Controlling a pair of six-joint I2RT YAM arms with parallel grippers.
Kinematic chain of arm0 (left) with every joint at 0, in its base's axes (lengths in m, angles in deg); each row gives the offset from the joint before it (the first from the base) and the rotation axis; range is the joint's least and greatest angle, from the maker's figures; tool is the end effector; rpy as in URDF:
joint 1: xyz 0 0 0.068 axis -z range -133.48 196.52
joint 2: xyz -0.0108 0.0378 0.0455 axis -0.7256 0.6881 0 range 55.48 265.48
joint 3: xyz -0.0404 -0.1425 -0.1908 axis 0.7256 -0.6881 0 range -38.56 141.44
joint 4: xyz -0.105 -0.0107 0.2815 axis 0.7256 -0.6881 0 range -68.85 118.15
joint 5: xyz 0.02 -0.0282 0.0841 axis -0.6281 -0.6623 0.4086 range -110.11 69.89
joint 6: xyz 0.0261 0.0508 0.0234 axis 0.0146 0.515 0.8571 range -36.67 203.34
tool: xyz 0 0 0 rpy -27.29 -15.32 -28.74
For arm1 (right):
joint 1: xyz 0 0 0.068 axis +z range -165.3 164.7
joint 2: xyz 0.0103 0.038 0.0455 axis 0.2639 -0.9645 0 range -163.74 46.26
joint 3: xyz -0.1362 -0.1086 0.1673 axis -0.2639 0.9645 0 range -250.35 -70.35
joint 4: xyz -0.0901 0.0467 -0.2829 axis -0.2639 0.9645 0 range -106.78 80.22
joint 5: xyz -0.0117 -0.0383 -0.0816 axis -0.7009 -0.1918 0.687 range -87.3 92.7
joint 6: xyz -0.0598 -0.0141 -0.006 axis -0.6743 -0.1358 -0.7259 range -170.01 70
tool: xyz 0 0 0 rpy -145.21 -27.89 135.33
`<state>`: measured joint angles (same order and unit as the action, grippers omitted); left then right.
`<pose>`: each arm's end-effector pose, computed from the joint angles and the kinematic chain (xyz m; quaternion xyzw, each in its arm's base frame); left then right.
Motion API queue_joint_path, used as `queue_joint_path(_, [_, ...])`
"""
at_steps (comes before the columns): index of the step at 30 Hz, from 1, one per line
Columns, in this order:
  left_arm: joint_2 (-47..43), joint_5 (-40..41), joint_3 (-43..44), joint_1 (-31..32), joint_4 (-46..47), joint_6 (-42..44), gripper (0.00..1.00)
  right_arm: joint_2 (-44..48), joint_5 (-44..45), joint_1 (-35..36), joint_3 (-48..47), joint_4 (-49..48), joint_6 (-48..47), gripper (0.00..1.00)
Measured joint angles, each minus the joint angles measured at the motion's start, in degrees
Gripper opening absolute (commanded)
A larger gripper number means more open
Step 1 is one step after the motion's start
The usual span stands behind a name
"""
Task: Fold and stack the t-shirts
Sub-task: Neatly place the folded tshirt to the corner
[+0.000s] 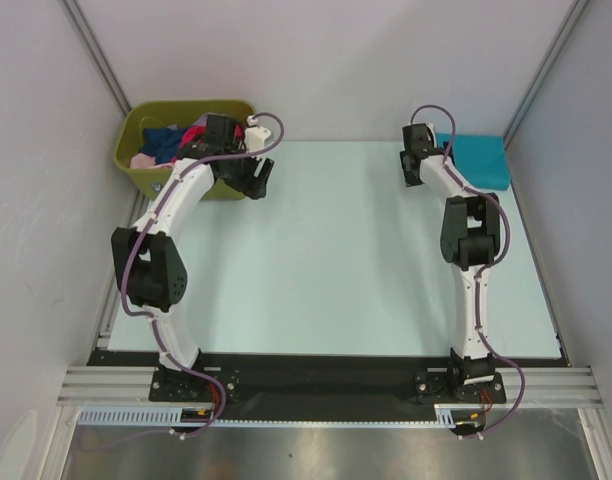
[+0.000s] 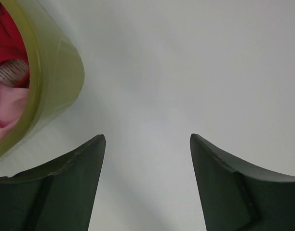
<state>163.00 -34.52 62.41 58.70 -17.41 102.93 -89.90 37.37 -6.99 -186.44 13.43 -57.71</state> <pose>0.4416 -0.1072 0.2672 0.2961 0.8914 -0.0976 0.3290 0.5464 0.0531 0.1456 -0.0249 0.9032 -0.2786 0.3257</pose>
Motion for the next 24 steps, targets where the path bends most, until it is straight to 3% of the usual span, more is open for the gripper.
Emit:
queue_joint_path(5, [-3.98, -0.68, -3.63, 0.00, 0.09, 0.15, 0.78, 11.41, -6.91, 1.64, 7.61, 0.96, 3.74, 1.00])
queue_joint_path(11, [-13.68, -0.83, -13.14, -0.61, 1.09, 0.52, 0.79, 36.61, -20.74, -1.60, 29.11, -3.06, 13.09, 1.00])
queue_joint_path(16, [-28.20, 0.24, -26.58, -1.92, 4.59, 0.98, 0.79, 54.86, -25.66, -2.97, 48.11, -5.57, 19.50, 1.00])
queue_joint_path(24, [-49.88, 2.60, -49.96, -2.10, 7.08, 3.45, 0.80, 72.19, -34.29, -1.46, 69.02, -4.42, 23.85, 1.00])
